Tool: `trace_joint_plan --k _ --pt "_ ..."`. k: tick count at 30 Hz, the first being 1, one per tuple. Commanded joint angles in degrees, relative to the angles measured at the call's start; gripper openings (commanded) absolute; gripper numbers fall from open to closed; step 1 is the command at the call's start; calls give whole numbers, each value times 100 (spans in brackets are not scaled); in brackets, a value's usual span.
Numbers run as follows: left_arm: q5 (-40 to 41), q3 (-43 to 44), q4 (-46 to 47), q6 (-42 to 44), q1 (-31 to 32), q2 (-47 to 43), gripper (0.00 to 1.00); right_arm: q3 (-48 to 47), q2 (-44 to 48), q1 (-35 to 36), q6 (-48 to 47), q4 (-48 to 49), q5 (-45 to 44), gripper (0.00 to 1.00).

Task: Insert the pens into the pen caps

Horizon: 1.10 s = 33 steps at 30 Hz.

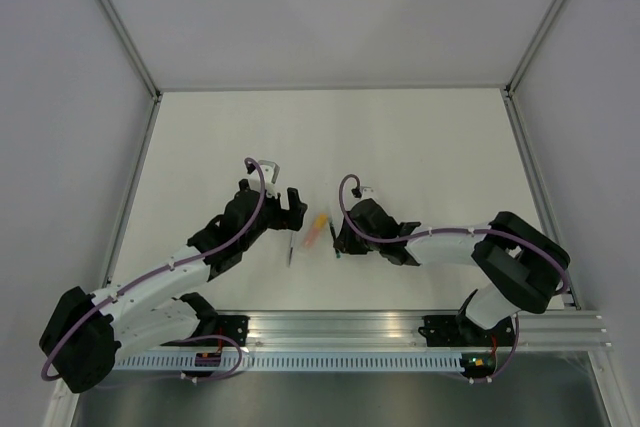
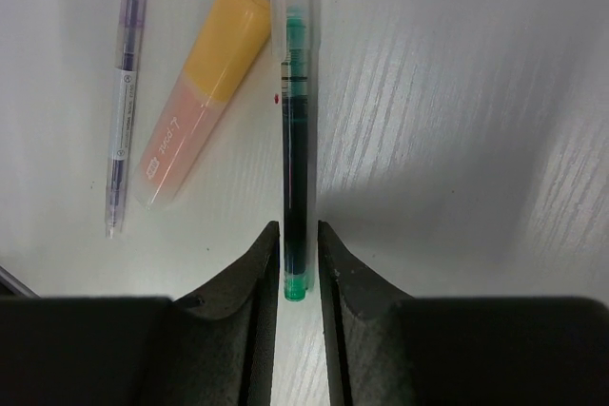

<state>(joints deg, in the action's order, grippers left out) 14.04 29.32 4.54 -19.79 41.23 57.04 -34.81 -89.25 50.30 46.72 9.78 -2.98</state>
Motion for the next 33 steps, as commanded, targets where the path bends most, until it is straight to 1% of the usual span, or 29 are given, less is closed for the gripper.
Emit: trace_joint_plan --k 1,4,6,7,10,13,15,16,18,21,23,26,28,33 --pt "151 223 48 195 -1 -17 100 -254 -4 15 -75 -274 -141 28" --pt "116 241 21 195 -10 -17 100 -359 -83 23 -163 -345 -316 28" --pt "125 258 4 195 -1 -26 100 -474 -189 15 -311 -529 -457 27" --pt "142 258 -5 204 -1 -26 100 -596 -224 23 -356 -582 -614 25" --pt "292 232 -49 177 -1 -122 99 -799 -303 15 -471 -679 -765 17" --pt "494 127 -23 125 -1 -368 99 -1018 -400 15 -550 -732 -879 15" --pt "616 4 47 90 -1 -614 99 -1255 -558 23 -602 -889 -976 15" --pt "652 -31 65 81 -10 -702 99 -1335 -619 23 -646 -942 -1063 18" --pt "748 -119 91 55 -10 -921 100 -1476 -830 15 -682 -969 -1099 21" --pt "819 -190 118 37 -1 -1115 100 -1617 -1067 23 -682 -1093 -1099 21" --pt "819 -207 126 37 -1 -1142 100 -1652 -1190 23 -673 -1040 -1064 21" --pt "775 -190 127 37 -1 -1098 100 -1626 -1279 23 -664 -1040 -1029 24" --pt "767 -172 118 37 -1 -1063 100 -1661 -1357 15 -655 -838 -959 25" --pt "775 -181 118 37 -1 -1080 100 -1906 -1560 23 -612 -723 -739 25"
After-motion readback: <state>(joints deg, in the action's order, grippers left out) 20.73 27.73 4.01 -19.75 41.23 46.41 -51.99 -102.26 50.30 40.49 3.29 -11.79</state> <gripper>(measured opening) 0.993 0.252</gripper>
